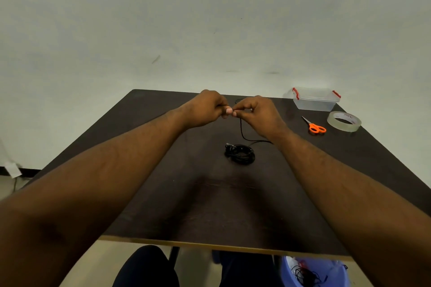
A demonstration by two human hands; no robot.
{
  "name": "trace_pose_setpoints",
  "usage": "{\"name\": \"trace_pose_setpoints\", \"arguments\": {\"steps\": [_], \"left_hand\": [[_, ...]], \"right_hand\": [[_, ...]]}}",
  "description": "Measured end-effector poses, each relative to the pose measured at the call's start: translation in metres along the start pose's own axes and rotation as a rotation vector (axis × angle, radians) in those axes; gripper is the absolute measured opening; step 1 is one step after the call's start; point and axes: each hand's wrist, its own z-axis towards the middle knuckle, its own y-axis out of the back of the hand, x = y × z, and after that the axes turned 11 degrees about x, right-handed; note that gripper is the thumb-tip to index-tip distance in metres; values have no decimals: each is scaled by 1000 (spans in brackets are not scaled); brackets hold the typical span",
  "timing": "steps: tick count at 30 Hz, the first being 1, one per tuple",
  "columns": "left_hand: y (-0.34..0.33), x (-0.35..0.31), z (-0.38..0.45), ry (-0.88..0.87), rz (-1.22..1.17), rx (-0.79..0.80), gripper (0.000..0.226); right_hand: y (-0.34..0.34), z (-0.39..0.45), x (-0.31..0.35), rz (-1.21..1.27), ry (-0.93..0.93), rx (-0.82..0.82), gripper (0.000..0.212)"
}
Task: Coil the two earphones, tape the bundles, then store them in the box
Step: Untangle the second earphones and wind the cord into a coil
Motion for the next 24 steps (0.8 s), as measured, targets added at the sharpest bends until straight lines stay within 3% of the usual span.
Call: {"name": "trace_pose_setpoints", "arguments": {"steps": [5,11,19,24], "left_hand": [[6,12,-7,43,-91,13,29],[30,66,-41,154,-93,-8,27],[34,99,-59,274,-34,-49,26],[27,97,-54,248,-21,-75,26]], "right_hand": [[25,-3,-7,-580,98,21,11],[73,-31,-44,-823,-39,28,14],[95,-45,-73,-857,-152,31,14],[79,-44,-84,-650,-377,80,22]]}}
